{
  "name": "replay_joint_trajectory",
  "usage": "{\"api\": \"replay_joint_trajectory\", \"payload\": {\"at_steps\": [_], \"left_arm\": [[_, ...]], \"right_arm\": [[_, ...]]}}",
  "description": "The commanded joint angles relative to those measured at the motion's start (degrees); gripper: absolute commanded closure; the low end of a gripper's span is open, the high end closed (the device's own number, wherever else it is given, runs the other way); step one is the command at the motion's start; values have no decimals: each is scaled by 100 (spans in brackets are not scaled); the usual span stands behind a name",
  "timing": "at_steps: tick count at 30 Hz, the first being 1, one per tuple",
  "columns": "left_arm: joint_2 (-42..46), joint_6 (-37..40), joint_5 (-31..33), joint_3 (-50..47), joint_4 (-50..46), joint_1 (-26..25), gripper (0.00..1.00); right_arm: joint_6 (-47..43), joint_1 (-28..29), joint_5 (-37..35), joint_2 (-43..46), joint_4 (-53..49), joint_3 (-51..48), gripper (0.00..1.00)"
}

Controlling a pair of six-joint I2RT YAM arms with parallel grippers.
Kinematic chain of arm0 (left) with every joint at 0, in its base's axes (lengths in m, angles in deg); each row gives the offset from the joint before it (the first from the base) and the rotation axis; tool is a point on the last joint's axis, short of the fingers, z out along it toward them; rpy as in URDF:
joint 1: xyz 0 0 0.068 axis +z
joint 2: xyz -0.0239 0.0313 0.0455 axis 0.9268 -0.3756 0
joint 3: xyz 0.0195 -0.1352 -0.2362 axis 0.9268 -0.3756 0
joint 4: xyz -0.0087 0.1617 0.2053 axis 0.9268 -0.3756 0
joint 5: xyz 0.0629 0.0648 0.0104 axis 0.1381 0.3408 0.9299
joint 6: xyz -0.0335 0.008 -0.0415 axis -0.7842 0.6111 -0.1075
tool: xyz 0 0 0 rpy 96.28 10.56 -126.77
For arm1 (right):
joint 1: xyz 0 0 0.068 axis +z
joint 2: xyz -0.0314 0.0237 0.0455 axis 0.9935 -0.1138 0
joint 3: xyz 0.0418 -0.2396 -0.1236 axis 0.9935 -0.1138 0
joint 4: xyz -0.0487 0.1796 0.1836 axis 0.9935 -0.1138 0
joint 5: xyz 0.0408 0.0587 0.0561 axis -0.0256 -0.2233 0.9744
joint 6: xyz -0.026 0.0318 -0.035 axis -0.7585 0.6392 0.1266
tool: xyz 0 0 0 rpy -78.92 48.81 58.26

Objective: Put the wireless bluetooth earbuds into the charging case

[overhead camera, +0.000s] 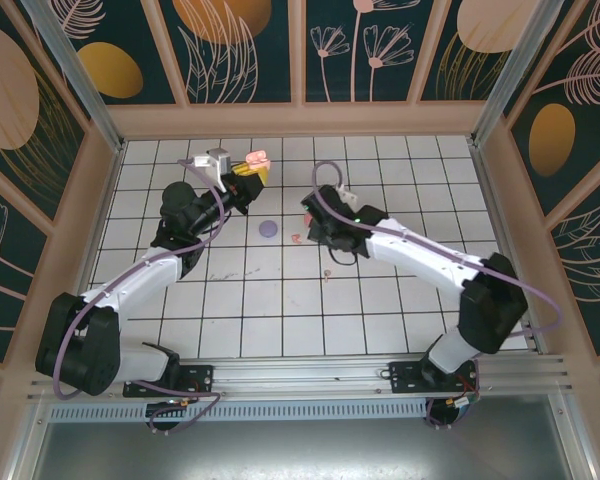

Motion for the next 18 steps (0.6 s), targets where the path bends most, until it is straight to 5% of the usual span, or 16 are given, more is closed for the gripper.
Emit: {"api": "replay_joint_trajectory", "payload": {"at_steps": [1,8,18], "left_arm": [[35,488,-272,-211,475,9,100],[24,1582,-488,-756,1331,-235,100],[-409,3141,-945,-630,1290,-855,100]], "right_arm": [[-682,-275,-233,535,228,81,84],[-1734,-684,-2,1056,673,579,84],[-3123,-675,650,1415,2027,488,83]]}}
